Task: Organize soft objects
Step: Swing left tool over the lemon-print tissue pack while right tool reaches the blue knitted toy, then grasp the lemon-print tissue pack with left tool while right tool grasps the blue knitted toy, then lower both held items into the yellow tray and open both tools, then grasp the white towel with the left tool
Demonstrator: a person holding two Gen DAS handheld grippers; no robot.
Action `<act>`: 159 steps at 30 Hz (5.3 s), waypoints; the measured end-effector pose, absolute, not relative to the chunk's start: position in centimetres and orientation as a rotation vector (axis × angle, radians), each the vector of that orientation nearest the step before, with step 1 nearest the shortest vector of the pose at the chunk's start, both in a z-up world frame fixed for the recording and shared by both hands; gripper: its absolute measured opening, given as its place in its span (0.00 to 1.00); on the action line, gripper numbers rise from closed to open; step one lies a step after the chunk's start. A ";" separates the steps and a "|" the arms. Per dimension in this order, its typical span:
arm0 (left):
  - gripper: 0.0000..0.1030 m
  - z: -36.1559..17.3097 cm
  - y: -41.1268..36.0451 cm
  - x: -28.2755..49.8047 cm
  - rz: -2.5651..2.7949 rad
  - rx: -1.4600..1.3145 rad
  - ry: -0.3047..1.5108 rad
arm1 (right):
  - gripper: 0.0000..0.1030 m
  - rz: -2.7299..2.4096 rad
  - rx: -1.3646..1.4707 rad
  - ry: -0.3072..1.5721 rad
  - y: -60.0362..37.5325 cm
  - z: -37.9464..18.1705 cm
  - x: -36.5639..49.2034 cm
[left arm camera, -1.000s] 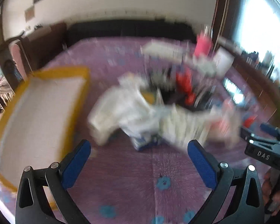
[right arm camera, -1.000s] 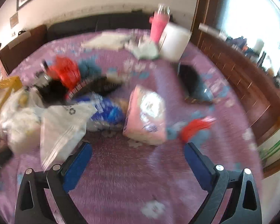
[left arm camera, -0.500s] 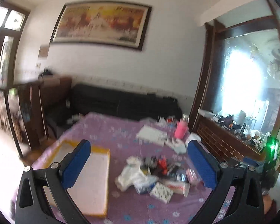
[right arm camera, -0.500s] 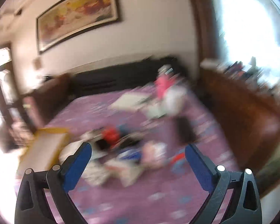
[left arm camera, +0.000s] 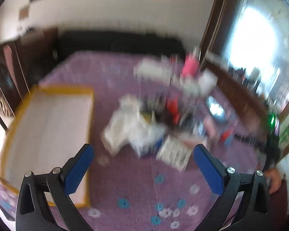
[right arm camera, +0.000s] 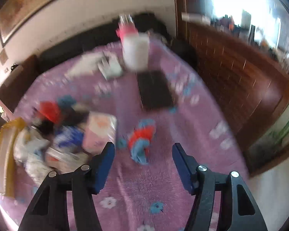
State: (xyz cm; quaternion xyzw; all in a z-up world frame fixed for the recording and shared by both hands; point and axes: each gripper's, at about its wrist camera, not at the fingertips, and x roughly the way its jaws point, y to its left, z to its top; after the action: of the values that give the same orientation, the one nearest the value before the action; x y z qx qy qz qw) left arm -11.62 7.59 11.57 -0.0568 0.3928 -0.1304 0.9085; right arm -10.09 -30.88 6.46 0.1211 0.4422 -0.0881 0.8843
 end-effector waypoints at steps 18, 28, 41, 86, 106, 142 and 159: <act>0.95 11.7 13.4 -15.9 -0.057 -0.201 0.815 | 0.86 -0.143 0.093 0.379 -21.9 11.7 -7.7; 0.95 17.0 18.1 -24.9 0.320 -0.223 0.691 | 0.86 -0.092 0.169 0.443 -22.2 8.9 -7.1; 0.96 19.6 12.4 -28.6 0.327 -0.102 0.622 | 0.90 -0.007 0.247 0.430 -23.0 9.5 -8.8; 0.78 7.1 2.3 -7.8 -0.371 -0.150 0.904 | 0.93 -0.170 0.372 0.851 -34.9 3.8 -6.4; 0.79 16.0 20.9 -9.2 -0.138 -0.179 0.720 | 0.29 0.277 0.250 0.710 -17.2 16.6 -10.8; 0.86 10.3 27.9 4.6 -0.066 -0.449 0.836 | 0.83 0.501 0.192 0.725 -0.6 14.3 2.7; 0.93 5.8 7.4 0.1 -0.174 -0.002 0.916 | 0.90 0.138 0.303 0.782 -23.4 7.9 -8.7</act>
State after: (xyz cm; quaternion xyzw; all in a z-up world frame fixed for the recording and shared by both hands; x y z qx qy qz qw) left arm 0.10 7.40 5.84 -0.0009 0.4418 -0.0839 0.8932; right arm -8.67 -23.44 7.93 0.1470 0.3794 0.0668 0.9110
